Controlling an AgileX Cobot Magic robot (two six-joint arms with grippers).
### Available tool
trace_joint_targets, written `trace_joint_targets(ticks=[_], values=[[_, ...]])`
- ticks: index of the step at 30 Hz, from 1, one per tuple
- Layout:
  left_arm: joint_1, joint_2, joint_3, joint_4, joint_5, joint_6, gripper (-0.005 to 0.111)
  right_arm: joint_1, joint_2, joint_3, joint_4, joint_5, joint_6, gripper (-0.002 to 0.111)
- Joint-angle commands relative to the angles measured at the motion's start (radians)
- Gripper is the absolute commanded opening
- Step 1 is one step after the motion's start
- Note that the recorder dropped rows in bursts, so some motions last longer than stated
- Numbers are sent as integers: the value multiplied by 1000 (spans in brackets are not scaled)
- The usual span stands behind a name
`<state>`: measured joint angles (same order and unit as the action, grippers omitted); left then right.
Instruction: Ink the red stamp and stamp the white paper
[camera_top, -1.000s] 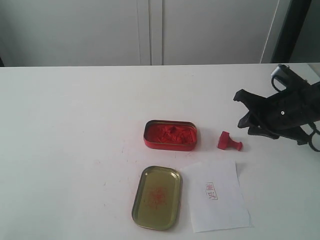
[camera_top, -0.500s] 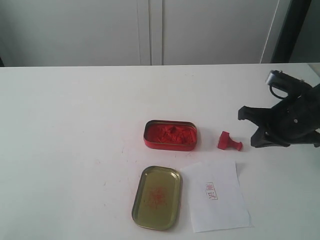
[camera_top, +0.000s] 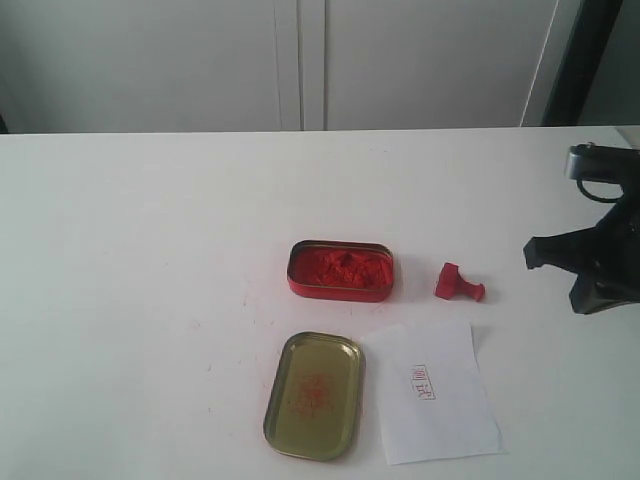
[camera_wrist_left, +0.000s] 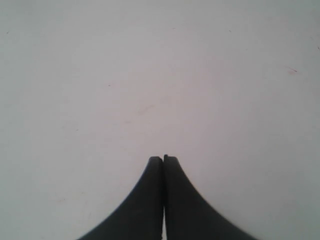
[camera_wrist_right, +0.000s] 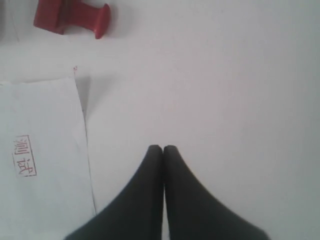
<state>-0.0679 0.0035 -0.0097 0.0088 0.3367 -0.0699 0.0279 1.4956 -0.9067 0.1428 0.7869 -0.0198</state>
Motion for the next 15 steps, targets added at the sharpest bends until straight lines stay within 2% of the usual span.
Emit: trace_joint_targets(ticks=[1,15], values=[[1,-3,10,-1,14,-1,0,-11,-57,0,-32,22,6,0],[1,-3,10,-1,14,-1,0,-11,-247,0,-60,86,6,0]])
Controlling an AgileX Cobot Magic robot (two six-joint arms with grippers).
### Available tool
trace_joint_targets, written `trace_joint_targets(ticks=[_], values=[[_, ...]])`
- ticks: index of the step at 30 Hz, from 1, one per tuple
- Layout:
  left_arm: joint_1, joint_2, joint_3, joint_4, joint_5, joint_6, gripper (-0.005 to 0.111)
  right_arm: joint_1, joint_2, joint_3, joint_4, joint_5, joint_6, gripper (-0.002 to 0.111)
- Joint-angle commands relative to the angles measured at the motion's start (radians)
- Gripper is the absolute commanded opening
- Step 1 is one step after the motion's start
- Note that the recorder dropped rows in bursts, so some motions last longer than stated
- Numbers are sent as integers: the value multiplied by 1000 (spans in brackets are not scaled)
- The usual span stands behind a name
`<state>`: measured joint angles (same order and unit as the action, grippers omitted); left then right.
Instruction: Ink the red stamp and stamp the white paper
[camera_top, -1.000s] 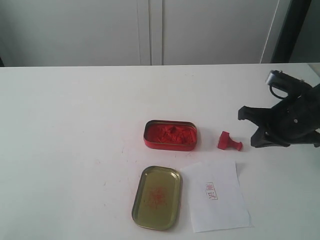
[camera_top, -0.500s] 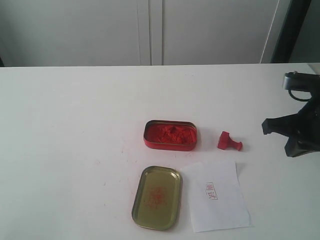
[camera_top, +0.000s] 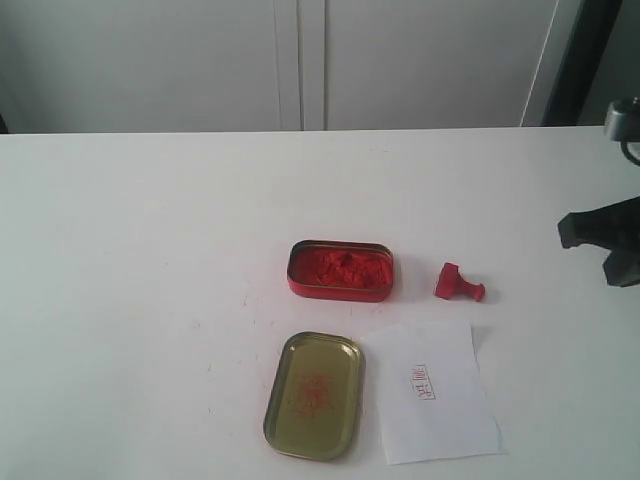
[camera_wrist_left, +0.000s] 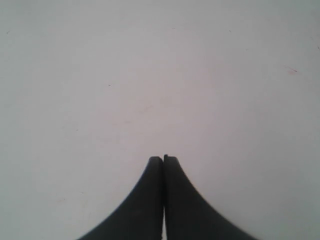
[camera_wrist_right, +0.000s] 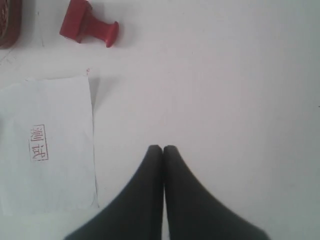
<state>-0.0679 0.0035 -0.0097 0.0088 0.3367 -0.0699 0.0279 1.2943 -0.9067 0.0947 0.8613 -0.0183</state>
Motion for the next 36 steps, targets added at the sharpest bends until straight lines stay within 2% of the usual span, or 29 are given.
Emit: trace_joint_targets(ticks=[1,9,19,27,36], values=[[1,-3,10,-1,14,-1,0,-11,-63,0,-20,11,5,0],[1,-3,10,-1,14,-1,0,-11,-208,37,-29,-28,3,0],[1,-3,10,-1,14,-1,0,-11,-575,233,-29,-241,-48,0],[1,-3,10,-1,14,-1,0,-11,-816,351,-29,-333,-93,0],[1,-3,10,-1,14,-1,0,-11,-894,431,-29,-440,-91,0]])
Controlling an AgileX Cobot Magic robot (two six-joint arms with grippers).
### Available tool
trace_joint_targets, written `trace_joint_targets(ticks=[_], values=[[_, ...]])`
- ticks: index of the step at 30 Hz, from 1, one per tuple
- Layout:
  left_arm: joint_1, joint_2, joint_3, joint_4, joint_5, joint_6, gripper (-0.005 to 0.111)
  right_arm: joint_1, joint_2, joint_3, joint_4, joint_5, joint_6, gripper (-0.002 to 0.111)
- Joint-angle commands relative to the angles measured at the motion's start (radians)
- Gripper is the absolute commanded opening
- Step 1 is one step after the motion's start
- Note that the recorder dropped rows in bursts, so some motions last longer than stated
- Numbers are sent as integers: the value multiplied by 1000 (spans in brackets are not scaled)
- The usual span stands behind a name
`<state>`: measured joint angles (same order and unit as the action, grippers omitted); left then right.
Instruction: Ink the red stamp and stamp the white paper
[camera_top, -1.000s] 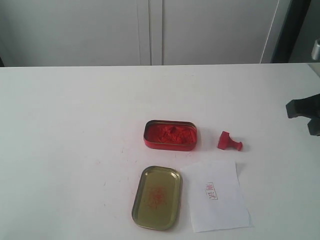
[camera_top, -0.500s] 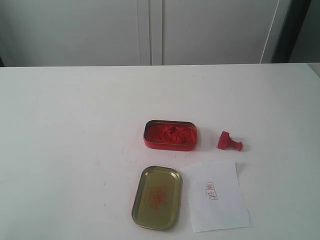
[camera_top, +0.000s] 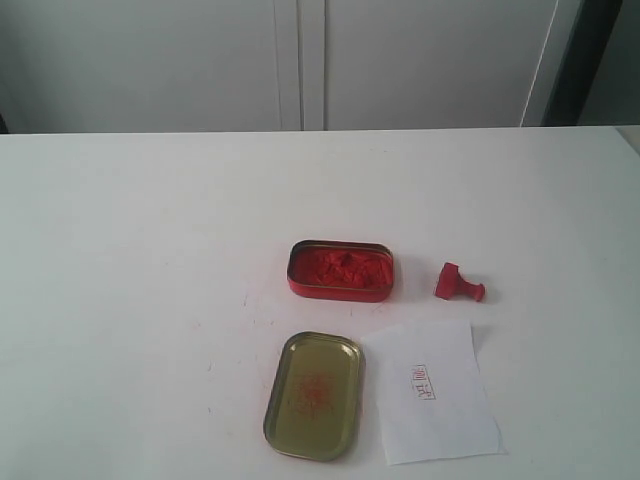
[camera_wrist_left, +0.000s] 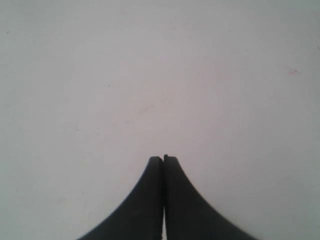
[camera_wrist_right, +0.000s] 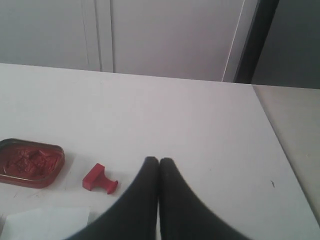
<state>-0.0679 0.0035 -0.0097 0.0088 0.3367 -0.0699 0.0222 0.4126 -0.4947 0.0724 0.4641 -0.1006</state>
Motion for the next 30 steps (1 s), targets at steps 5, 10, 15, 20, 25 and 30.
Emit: trace_joint_targets(ticks=[5,10,15,20,25,30], values=[[1,-3,10,-1,14,-1,0,-2,-12,19,5,-41,-9,0],[1,-3,10,-1,14,-1,0,-1,-12,19,5,-41,-9,0],[1,-3,10,-1,14,-1,0,-1,-12,19,5,-41,-9,0],[1,-3,10,-1,14,-1,0,25,-12,19,5,-41,-9,0],[1,-3,10,-1,14,-1,0,68,-45,19,5,-41,-9,0],[1,-3,10,-1,14,-1,0,74,-79,19,5,-41,-9,0]])
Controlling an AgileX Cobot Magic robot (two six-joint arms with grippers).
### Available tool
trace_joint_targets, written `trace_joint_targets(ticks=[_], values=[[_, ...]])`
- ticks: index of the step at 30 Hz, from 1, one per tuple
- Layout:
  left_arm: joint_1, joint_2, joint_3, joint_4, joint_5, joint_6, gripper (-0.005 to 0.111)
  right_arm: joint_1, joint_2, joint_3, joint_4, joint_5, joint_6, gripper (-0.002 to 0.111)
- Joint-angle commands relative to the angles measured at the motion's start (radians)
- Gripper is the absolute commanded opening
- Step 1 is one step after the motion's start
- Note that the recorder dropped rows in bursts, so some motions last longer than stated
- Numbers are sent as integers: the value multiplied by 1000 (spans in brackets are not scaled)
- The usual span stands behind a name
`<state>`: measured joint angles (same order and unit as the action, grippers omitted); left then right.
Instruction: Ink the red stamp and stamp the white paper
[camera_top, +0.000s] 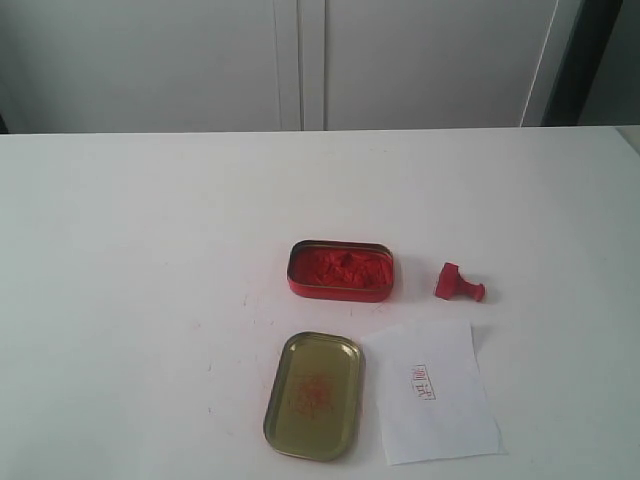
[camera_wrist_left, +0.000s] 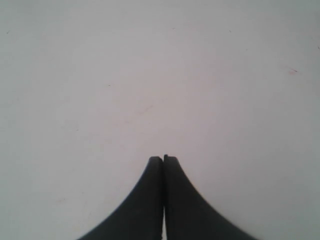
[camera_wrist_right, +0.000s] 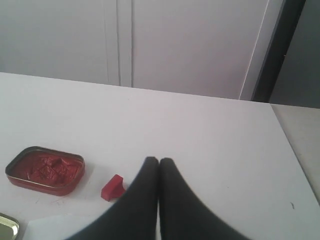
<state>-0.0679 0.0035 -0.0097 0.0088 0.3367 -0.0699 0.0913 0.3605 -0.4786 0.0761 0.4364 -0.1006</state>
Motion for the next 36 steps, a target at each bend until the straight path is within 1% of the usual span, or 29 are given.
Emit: trace_joint_targets(ticks=[1,8,22,36], values=[[1,-3,10,-1,14,-1,0,5,-34,3,1,-13,-9,0],[1,-3,10,-1,14,-1,0,5,-130,11,1,-17,-9,0],[1,-3,10,-1,14,-1,0,-5,-351,184,1,-23,-9,0],[1,-3,10,-1,14,-1,0,-5,-360,355,-5,-25,-9,0]])
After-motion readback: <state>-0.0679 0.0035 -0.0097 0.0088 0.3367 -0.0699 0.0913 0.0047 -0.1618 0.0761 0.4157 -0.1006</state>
